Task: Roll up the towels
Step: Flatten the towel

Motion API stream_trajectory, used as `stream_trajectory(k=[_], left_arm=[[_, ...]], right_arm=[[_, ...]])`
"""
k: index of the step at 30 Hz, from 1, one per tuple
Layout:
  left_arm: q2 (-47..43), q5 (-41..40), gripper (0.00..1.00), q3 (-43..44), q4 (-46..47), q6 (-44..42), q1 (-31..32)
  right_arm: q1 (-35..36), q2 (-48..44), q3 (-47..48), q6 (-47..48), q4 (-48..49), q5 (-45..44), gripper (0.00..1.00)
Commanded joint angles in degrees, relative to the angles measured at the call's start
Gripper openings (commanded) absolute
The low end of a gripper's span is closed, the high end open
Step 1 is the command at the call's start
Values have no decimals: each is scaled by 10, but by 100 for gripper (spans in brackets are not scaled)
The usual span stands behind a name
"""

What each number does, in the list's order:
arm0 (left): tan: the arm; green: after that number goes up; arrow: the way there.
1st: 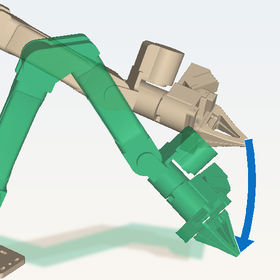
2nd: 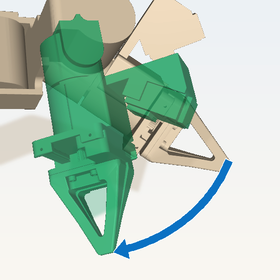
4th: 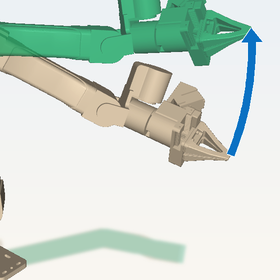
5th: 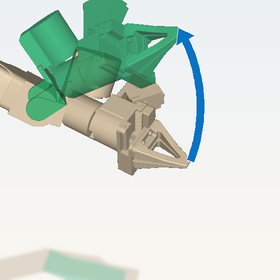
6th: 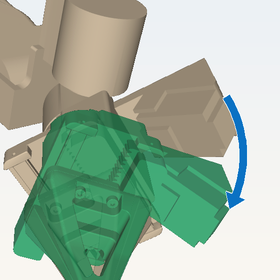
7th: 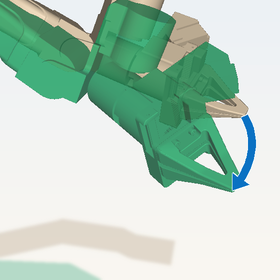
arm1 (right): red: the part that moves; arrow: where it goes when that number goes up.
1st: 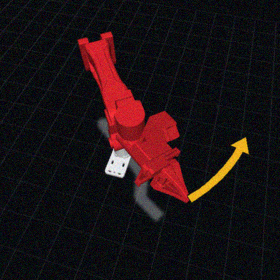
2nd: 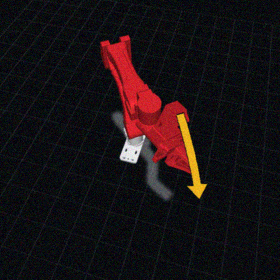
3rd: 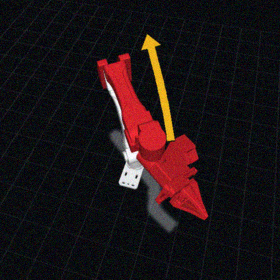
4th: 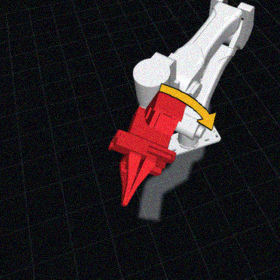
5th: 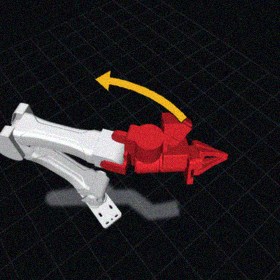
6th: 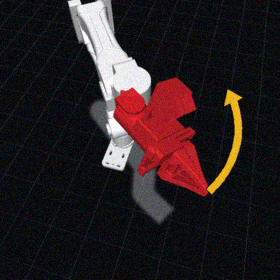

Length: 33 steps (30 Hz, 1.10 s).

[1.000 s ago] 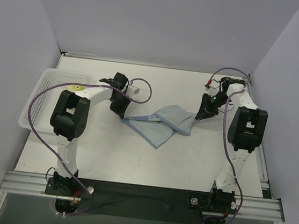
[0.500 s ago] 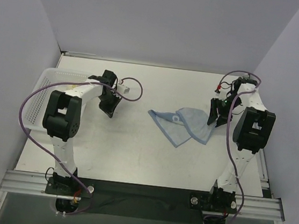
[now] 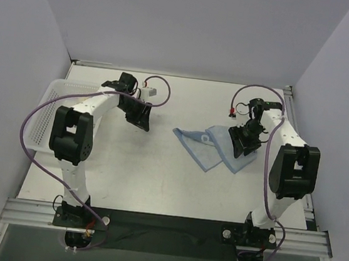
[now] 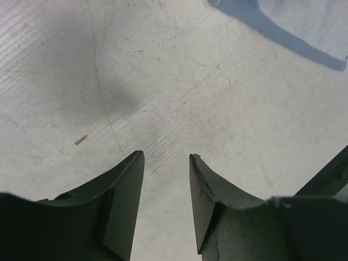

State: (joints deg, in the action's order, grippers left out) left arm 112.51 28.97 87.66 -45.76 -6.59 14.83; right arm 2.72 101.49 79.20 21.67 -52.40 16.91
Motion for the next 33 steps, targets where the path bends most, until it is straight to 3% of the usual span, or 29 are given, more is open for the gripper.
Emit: stream_trajectory(k=[1, 10, 19, 23, 26, 27, 33], left_arm=[[-40, 56, 49, 11, 33, 18, -6], [-97, 86, 55, -58, 124, 33, -2], [-135, 72, 57, -94, 182, -1, 37], [-159, 52, 57, -114, 196, -53, 91], [-172, 43, 57, -140, 222, -100, 141], [-172, 36, 57, -151, 226, -113, 153], [-144, -23, 56, -152, 252, -210, 279]], right_arm=[[4, -3, -26, 30, 14, -44, 46], [62, 55, -48, 49, -14, -22, 48], [88, 109, -78, 53, -15, -74, 47], [90, 132, -80, 48, 3, -100, 36], [86, 141, -73, 44, 1, -91, 13], [84, 138, -67, 43, 0, -86, 0], [26, 114, 9, 29, -74, 79, 0]])
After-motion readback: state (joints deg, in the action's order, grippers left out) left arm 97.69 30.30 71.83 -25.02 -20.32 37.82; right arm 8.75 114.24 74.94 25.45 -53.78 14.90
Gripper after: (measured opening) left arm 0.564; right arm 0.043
